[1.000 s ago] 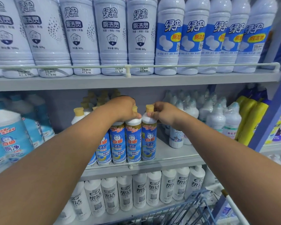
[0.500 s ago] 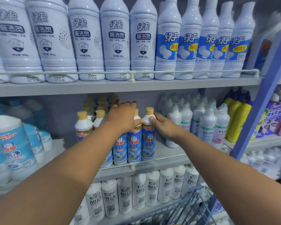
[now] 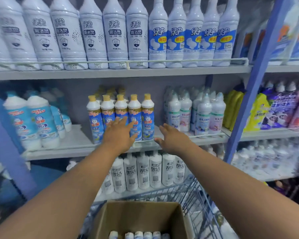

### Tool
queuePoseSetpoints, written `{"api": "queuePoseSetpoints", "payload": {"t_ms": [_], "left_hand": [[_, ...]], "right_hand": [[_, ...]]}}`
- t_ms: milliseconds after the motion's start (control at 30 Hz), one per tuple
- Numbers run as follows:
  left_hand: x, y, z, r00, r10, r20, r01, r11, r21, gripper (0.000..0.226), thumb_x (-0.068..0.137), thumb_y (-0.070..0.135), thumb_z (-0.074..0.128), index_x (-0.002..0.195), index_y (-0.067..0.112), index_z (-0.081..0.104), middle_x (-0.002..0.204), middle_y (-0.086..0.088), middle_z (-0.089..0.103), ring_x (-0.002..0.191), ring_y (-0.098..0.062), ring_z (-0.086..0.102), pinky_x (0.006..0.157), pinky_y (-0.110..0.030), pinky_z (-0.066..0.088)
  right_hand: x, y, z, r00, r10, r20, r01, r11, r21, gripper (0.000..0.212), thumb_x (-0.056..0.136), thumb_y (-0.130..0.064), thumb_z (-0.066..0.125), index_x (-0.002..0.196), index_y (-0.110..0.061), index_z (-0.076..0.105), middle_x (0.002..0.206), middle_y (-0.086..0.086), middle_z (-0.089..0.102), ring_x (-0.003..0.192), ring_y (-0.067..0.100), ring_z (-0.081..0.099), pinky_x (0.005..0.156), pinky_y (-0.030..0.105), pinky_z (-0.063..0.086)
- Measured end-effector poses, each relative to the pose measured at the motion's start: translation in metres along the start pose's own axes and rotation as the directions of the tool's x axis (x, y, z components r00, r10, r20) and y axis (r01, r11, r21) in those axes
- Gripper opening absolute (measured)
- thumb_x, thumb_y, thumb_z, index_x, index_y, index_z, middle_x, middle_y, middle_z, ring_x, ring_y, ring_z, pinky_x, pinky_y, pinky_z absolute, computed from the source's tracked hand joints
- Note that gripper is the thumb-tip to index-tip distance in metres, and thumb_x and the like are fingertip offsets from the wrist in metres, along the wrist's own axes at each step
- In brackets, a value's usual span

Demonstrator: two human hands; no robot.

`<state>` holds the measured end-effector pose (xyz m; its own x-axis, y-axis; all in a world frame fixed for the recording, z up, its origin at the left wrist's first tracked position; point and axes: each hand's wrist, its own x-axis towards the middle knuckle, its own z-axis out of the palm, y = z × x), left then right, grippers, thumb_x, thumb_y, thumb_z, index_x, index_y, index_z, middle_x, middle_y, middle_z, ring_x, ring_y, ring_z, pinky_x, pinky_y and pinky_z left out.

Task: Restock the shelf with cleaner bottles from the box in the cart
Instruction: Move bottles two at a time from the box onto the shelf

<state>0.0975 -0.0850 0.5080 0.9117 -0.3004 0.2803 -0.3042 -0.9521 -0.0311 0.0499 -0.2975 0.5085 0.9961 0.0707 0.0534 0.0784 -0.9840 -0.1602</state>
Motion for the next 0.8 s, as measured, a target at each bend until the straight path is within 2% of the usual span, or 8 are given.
{"api": "queuePoseSetpoints", "payload": {"t_ms": [100,167,333,467,600,733,800], "left_hand": [[-0.046,0.016,0.017,0.997,-0.003,0.072,0.002,1.0,0.003,0.06,0.097,0.056,0.045,0.149,0.028,0.042,0.157,-0.007,0.036,0.142,-0.03,0.033,0.116,-0.042,0.031],[-0.076,0.027,0.027,0.992,-0.032,0.121,0.032,0.999,-0.004,0.055,0.097,0.055,0.044,0.146,0.028,0.048,0.154,-0.006,0.04,0.14,-0.027,0.036,0.113,-0.039,0.035],[-0.142,0.045,0.061,0.971,-0.087,0.221,0.09,0.996,-0.004,0.057,0.098,0.055,0.043,0.148,0.027,0.044,0.16,-0.009,0.031,0.146,-0.027,0.028,0.115,-0.039,0.028],[-0.182,0.048,0.096,0.957,-0.115,0.265,0.139,0.988,-0.072,0.067,0.095,0.061,0.043,0.15,0.022,0.043,0.157,-0.013,0.035,0.146,-0.03,0.03,0.115,-0.041,0.029],[-0.203,0.049,0.135,0.911,-0.143,0.386,0.187,0.979,-0.078,0.067,0.096,0.061,0.042,0.152,0.025,0.036,0.159,-0.009,0.032,0.147,-0.028,0.027,0.117,-0.042,0.029],[-0.215,0.038,0.177,0.856,-0.156,0.492,0.192,0.981,-0.023,0.07,0.097,0.062,0.035,0.154,0.022,0.032,0.162,-0.007,0.027,0.152,-0.027,0.014,0.123,-0.045,0.013],[-0.218,0.029,0.197,0.835,-0.172,0.523,0.205,0.979,-0.005,0.071,0.096,0.065,0.032,0.153,0.022,0.033,0.16,-0.006,0.03,0.152,-0.026,0.013,0.123,-0.046,0.013]], "right_hand": [[-0.039,0.009,0.024,1.0,-0.017,-0.01,0.016,0.998,-0.059,0.071,0.102,-0.055,0.036,0.158,-0.016,0.017,0.167,0.006,0.008,0.151,0.027,0.018,0.117,0.046,0.029],[-0.062,0.015,0.044,1.0,-0.025,0.017,0.027,0.993,-0.116,0.073,0.1,-0.057,0.036,0.159,-0.018,0.016,0.167,0.005,0.007,0.152,0.026,0.016,0.118,0.048,0.028],[-0.107,0.024,0.101,0.995,-0.051,0.089,0.066,0.982,-0.177,0.074,0.1,-0.058,0.036,0.158,-0.018,0.015,0.166,0.008,0.009,0.15,0.03,0.021,0.113,0.051,0.033],[-0.129,0.022,0.144,0.979,-0.036,0.199,0.062,0.99,-0.126,0.074,0.102,-0.056,0.034,0.159,-0.017,0.01,0.167,0.009,0.005,0.152,0.03,0.015,0.117,0.05,0.028],[-0.142,0.017,0.185,0.955,-0.005,0.296,0.037,0.994,-0.103,0.074,0.101,-0.056,0.037,0.158,-0.017,0.012,0.167,0.008,0.008,0.151,0.03,0.018,0.115,0.05,0.031],[-0.148,0.013,0.22,0.93,0.017,0.367,0.013,0.997,-0.079,0.074,0.102,-0.054,0.037,0.159,-0.017,0.01,0.167,0.006,0.008,0.15,0.029,0.02,0.112,0.049,0.032],[-0.143,0.01,0.242,0.908,0.031,0.419,-0.003,0.998,-0.066,0.073,0.102,-0.054,0.035,0.159,-0.019,0.007,0.167,0.005,0.005,0.151,0.027,0.017,0.114,0.049,0.028]]}}
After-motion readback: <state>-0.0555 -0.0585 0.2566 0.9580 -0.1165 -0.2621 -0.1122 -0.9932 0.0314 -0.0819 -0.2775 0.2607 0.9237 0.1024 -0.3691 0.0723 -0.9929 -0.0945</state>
